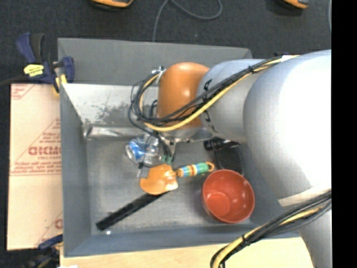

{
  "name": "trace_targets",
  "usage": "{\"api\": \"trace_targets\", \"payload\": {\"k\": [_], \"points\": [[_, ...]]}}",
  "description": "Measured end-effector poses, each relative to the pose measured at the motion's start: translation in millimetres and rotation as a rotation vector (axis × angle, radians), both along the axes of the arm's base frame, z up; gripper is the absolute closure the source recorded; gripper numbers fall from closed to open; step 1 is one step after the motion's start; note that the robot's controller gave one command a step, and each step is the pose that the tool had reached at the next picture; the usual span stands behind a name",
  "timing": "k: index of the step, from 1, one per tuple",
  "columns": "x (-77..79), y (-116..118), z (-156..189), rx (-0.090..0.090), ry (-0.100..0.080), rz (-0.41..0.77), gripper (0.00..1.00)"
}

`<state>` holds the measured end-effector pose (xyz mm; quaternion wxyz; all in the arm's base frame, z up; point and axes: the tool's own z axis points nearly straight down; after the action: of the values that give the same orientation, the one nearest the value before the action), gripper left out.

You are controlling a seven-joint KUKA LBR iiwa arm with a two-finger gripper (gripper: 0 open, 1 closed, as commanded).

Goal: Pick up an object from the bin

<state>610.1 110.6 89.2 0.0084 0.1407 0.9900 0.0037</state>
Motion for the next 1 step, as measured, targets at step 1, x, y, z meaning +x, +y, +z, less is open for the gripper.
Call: {"api": "trace_targets", "payload": {"k": [1], "points": [[6.2, -19.5, -6.4, 0.000, -0.005, -0.009, 1.00]]}}
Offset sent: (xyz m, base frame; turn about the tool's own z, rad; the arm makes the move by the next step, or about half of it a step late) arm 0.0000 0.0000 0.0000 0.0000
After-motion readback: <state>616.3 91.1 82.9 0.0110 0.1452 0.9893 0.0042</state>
